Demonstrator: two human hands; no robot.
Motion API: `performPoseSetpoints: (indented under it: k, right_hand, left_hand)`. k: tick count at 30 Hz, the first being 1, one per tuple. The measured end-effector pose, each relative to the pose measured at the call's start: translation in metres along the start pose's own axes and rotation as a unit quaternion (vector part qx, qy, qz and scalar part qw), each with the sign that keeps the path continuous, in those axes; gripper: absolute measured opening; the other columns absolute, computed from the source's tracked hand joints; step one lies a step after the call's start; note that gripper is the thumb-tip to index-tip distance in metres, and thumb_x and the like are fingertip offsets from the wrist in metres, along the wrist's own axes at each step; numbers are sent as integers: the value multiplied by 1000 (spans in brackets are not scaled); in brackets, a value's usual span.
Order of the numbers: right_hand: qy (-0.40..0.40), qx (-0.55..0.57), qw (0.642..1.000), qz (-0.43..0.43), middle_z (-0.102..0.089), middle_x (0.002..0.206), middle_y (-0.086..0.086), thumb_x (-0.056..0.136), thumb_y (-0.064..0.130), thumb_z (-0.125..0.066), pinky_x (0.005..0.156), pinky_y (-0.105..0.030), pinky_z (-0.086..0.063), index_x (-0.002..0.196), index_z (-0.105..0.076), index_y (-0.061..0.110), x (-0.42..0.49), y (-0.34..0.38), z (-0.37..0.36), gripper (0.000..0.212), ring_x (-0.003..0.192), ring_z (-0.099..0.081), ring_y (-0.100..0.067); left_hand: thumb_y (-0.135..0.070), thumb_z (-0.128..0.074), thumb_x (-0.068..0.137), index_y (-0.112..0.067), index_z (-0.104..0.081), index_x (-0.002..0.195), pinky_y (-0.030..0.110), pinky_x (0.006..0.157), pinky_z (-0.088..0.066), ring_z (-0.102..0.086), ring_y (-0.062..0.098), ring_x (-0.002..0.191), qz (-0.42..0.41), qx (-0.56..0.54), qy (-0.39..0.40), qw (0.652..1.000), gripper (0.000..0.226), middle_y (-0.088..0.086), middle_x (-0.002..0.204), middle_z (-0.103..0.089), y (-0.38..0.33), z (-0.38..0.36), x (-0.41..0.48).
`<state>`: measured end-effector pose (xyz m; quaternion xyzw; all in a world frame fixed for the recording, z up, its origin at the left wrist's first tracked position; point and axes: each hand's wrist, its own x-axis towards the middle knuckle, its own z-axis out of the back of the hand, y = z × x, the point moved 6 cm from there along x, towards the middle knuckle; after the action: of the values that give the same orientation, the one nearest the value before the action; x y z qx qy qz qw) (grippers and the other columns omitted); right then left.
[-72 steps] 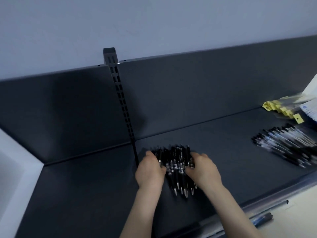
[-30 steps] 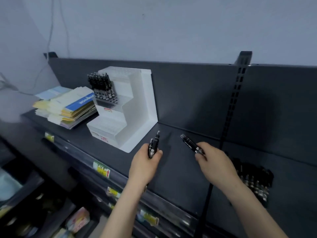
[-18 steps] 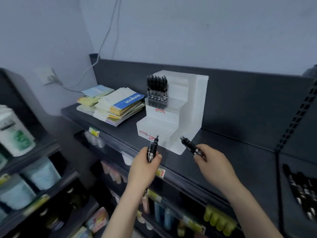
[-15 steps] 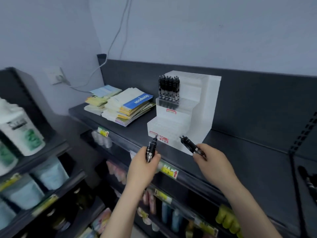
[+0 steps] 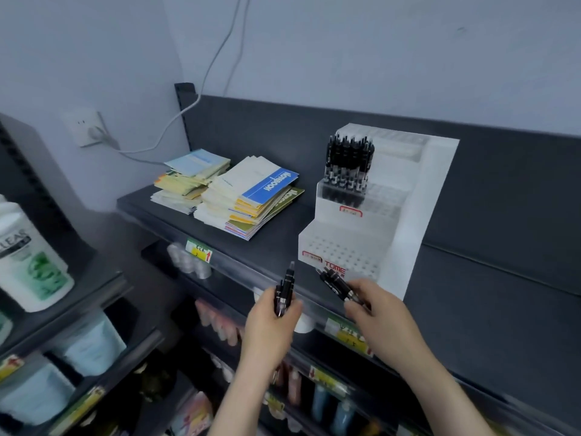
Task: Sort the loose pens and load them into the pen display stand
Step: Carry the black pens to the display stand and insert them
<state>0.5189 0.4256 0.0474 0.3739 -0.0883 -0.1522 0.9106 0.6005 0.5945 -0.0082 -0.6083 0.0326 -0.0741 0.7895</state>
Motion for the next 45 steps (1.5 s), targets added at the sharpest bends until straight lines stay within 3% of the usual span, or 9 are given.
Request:
performPoseSetpoints:
  k: [4,8,13,24,30,33,35,38,45]
  right_hand:
    - [-3,27,1000,-7,-64,96,14,94,28,-53,77,-30,-51,117,-52,35,31,4,-8,24,87,-61,-6]
    - [-21,78,997,8,-66,81,12,93,27,-55,77,-37,-52,99,-48,45,64,16,-5,20,76,-62,-5]
    - [-53,112,992,20,-67,76,14,92,25,-56,74,-38,-52,98,-52,42,100,20,1,19,72,-62,-4]
    - [-91,189,977,27,-67,77,8,94,17,-53,56,-18,-47,99,-62,36,131,30,23,22,63,-60,-4]
    - [-300,147,942,27,-65,87,18,87,23,-63,70,-13,-44,94,-69,33,147,38,71,13,85,-59,1]
    - [-409,149,899,45,-66,86,13,83,17,-70,71,-24,-49,93,-72,30,153,44,113,16,77,-61,-7]
    - [-461,148,874,38,-67,79,13,80,13,-72,69,-17,-49,85,-68,36,161,44,129,24,70,-61,-4]
    - [-491,136,860,16,-66,73,18,78,12,-74,68,-5,-46,83,-66,35,176,39,131,25,69,-62,4]
    - [-483,55,873,-39,-65,76,19,78,17,-76,73,-11,-49,97,-72,21,197,26,116,20,73,-64,2]
  left_hand:
    - [-25,-66,85,-30,-61,80,39,56,-42,-49,18,52,-7,-8,3,1000,9,-10,54,-54,-9,-3,36]
    - [-28,-66,87,-23,-61,80,37,55,-38,-45,17,53,-28,-33,28,999,11,-4,56,-48,-36,-14,69]
    - [-23,-64,91,-12,-59,86,25,43,-34,-40,15,45,-22,-102,62,993,13,1,53,-47,-67,-31,97]
    - [-19,-67,88,-11,-54,76,23,41,-31,-37,13,45,-2,-188,141,972,19,3,55,-43,-95,-62,147]
    - [-21,-68,87,-15,-52,72,23,41,-33,-36,13,44,-36,-195,141,970,23,2,51,-43,-111,-57,177]
    - [-25,-71,83,-25,-58,68,24,44,-36,-39,14,47,-60,-188,145,969,20,3,53,-46,-122,-56,189]
    - [-28,-72,82,-33,-60,64,22,45,-37,-41,13,50,-80,-174,156,969,22,3,57,-47,-125,-58,194]
    - [-27,-72,82,-34,-59,62,20,45,-39,-42,13,52,-89,-161,177,967,25,3,59,-46,-124,-61,198]
    - [-32,-71,81,-35,-59,66,27,55,-41,-44,8,50,-115,-150,200,961,19,-8,52,-48,-131,-63,210]
